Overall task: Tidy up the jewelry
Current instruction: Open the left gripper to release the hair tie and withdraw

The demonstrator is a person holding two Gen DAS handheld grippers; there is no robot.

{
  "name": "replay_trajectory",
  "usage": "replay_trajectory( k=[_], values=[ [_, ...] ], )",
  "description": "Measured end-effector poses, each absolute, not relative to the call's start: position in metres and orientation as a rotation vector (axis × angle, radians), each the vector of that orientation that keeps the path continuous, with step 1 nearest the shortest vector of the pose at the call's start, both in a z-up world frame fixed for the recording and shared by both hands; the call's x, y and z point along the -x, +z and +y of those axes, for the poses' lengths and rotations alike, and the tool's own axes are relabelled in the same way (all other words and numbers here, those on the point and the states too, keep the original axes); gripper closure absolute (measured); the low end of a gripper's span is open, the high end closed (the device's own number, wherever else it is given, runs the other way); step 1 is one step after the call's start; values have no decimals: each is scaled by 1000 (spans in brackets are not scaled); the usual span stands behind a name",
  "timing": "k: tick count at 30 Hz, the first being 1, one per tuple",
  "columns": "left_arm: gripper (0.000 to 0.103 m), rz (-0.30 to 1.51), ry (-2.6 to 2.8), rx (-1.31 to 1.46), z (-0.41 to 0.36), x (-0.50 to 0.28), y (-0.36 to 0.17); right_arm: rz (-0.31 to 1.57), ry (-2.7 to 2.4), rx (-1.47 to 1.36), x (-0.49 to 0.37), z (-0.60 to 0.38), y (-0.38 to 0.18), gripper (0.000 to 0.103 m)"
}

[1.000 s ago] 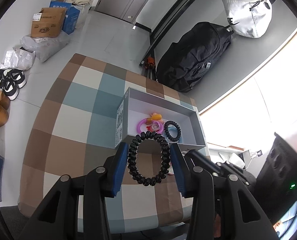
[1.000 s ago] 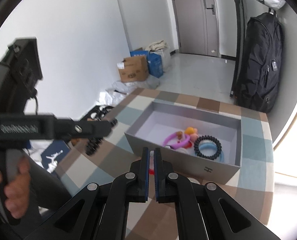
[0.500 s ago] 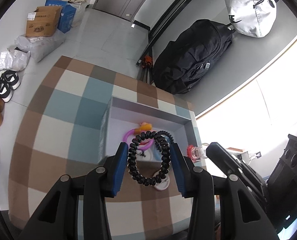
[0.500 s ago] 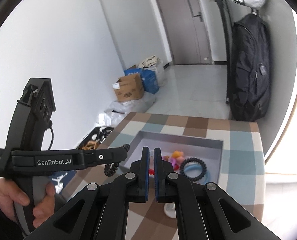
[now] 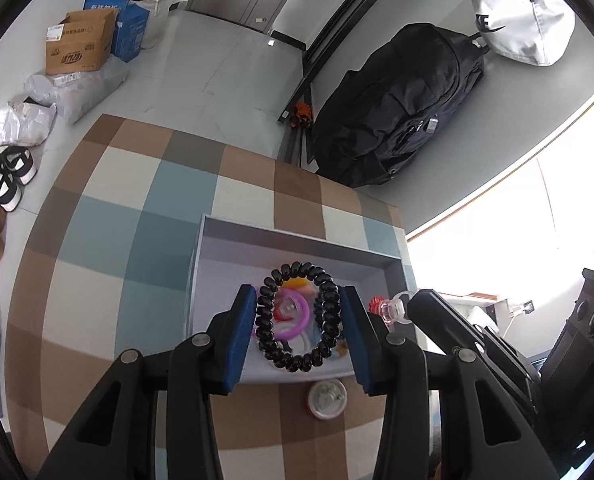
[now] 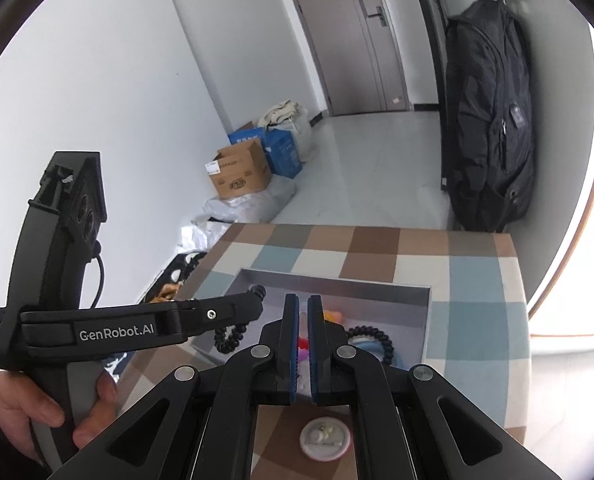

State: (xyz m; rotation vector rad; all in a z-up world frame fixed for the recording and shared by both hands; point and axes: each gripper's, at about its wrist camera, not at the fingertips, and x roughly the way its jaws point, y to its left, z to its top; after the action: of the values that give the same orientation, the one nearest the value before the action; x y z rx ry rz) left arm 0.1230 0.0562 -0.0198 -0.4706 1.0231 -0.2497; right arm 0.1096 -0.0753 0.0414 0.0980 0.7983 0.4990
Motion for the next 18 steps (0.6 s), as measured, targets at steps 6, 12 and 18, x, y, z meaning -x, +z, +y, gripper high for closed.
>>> replay_trajectory(
  k=[6,12,18],
  values=[
    [66,1047,-255,484,55,-133,-27,810,498,-163,-122,-82,39,100],
    [66,1060,-269,479,50,-138,-30,816,504,-169,-123,-81,37,100],
    [66,1057,-268,480,47,-140,-30,826,492,-187,-125,-86,35,100]
  ],
)
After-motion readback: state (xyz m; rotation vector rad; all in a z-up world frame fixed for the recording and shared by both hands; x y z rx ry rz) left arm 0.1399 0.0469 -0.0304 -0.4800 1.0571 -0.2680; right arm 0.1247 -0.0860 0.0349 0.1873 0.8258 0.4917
